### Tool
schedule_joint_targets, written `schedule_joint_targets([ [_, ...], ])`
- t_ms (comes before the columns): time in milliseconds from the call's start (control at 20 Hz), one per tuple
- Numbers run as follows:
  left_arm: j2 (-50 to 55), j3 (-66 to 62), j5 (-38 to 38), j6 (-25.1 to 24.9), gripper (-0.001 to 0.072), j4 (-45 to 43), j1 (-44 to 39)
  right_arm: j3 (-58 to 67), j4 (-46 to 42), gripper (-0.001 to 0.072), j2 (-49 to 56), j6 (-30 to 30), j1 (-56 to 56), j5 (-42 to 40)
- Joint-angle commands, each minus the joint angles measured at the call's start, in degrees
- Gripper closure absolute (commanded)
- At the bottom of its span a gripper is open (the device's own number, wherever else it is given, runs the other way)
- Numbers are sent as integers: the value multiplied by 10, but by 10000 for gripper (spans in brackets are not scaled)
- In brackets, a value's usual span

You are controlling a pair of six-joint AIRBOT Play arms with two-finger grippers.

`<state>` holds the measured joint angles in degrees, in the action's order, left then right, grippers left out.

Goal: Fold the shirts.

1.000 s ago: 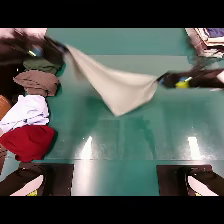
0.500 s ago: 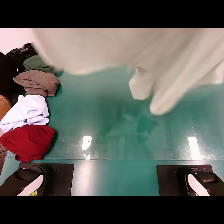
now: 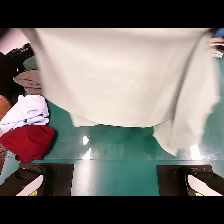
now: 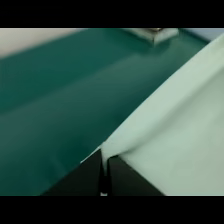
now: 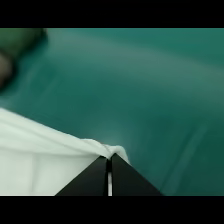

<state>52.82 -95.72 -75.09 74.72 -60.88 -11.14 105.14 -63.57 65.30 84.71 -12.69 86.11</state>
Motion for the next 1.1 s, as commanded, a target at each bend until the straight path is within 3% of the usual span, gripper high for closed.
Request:
schedule_joint_targets([
  [0, 32, 209, -21, 22, 677, -22, -1, -81, 5, 695, 116, -21, -19, 84],
  [150, 86, 369, 145, 13, 677, -44, 0, -159, 11, 695, 202, -34, -6, -11],
  [350, 204, 373, 352, 14, 677, -60, 0, -152, 10, 695, 296, -34, 15, -153],
  [450, 258, 326, 396, 14, 677, -60, 0, -113, 10, 694, 330, -34, 15, -183],
  [700, 337, 218, 421, 22, 668, -62, 3, -13, 10, 685, 381, -30, 15, -197],
  [750, 339, 211, 422, 31, 453, -63, 8, -1, 11, 540, 387, -29, 15, -190],
  [800, 339, 206, 417, 40, 245, -62, 16, 8, 10, 332, 391, -28, 17, -181],
  [950, 339, 179, 343, 49, 218, -61, 55, 27, 10, 323, 388, -28, 24, -150],
  [1050, 340, 168, 251, 48, 218, -44, 90, 27, 11, 323, 372, -32, 33, -111],
])
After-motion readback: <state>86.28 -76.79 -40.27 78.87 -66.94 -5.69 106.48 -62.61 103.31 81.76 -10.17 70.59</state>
